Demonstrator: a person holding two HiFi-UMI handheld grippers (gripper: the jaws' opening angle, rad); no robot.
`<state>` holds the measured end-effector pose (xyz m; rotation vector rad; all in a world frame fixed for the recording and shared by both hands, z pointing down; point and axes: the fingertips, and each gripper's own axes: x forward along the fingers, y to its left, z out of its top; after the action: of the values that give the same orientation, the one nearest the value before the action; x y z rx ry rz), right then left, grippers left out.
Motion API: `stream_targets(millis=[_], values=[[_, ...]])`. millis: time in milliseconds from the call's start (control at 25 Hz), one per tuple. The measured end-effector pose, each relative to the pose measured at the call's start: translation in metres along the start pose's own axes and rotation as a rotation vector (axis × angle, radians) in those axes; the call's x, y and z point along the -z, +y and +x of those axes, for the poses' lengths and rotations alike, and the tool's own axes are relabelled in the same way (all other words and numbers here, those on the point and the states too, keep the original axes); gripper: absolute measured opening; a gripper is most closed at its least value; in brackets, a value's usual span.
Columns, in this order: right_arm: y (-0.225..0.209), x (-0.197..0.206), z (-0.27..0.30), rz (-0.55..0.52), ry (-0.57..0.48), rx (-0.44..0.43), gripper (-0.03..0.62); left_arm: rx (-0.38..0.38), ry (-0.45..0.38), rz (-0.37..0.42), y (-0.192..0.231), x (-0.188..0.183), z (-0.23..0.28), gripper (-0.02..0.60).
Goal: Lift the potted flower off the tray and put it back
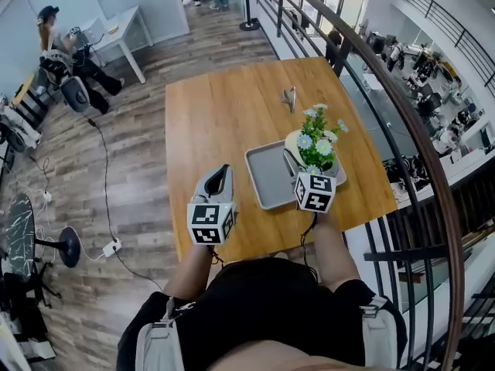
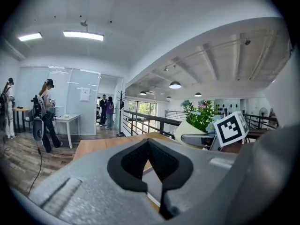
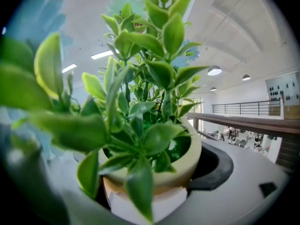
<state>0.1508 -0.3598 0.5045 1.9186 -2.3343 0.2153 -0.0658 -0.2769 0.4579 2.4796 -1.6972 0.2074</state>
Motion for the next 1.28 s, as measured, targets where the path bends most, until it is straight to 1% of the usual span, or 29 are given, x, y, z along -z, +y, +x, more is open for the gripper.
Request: stream_targets(millis=[240,400,520,680,880,1160,1280], values=[[0.017,0.045,0.027,0.004,0.082,-0.049,0.537,-0.071,0.015,0.007,0.018,0.002,-0.013,0.012],[0.023,0.089,0.04,0.006,0.17,-0.072,0.537,-0.112,0.032,0.013,0.027,0.005,-0.024,0.012],[0.026,0.123,0.045,0.017,0.25,-0.078,0.537,-0.128,0.043,0.018,0.029,0.009,-0.03,0.012],[0.027,0.161,0.051,0.013,0.328,-0.086,0.537,-0.146,0.045,0.021,0.029,0.011,-0.035,0.012],[0.025,0.201,0.061,0.045,0.433,-0.069,0.537,-0.166,0.036,0.015,0.036,0.007,-0.039,0.012],[0.027,0.238,0.063,-0.036,0.552,-0.048,0.537,-0.175,0.032,0.02,0.04,0.003,-0.045,0.012],[0.029,0.25,0.06,-0.07,0.564,-0.058,0.535,-0.172,0.029,0.02,0.042,0.004,-0.048,0.012]])
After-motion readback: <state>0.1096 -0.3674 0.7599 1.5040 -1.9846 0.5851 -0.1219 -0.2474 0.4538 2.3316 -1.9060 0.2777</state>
